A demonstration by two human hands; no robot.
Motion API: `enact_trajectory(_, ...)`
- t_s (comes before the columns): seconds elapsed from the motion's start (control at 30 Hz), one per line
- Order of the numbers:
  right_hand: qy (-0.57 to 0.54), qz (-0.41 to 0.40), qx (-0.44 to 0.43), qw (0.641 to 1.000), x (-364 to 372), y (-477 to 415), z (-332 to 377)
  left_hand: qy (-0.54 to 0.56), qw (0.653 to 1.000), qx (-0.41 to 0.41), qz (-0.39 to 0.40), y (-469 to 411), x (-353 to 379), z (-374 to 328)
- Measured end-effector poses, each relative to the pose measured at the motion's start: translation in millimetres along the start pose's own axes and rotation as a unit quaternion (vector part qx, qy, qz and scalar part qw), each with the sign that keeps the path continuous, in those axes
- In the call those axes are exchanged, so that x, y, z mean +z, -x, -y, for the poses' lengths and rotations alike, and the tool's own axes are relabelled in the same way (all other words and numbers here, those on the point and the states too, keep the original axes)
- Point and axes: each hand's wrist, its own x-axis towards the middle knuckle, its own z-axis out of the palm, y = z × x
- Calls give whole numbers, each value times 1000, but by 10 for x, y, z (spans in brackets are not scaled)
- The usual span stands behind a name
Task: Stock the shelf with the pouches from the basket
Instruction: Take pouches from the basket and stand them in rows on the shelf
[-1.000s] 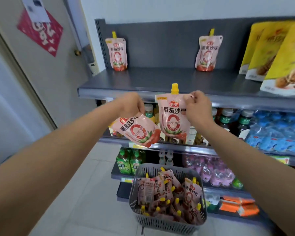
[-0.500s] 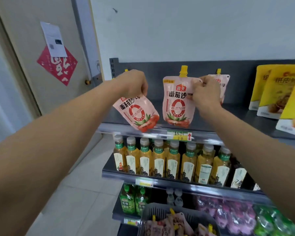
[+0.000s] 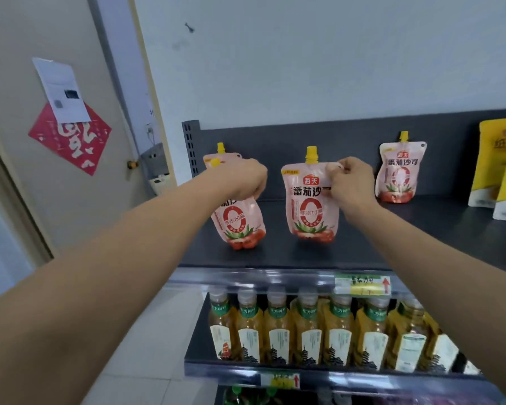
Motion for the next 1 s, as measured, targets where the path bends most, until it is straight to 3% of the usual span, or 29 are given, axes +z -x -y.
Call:
enact_trajectory(0.17,2,-4,14,1000,79,-80,-160,75,996,56,11,-277,96,-7)
enact_trajectory(0.3,-22,38,10,999,28,-108,-187,57,997,59,-10,-297,104,-57)
enact_trajectory(0.5,-60,93,24,994,-5,-48,-191,-30,989,60,-133,-86,175,49)
enact_trajectory(0.63,-72,125,47,988,-38,-18,-195,113,974,2,-194,115,290,125)
enact_trajectory(0.73,-68,159,65,983,-71,-7,-183,295,921,-79,-240,234,369,143)
enact_trajectory(0.87,-34,199,78,976,-109,14,-196,599,759,-168,-194,387,456,113)
enact_trajectory(1.0,37,233,95,967,-122,40,-287,682,689,-210,-121,443,586,-18)
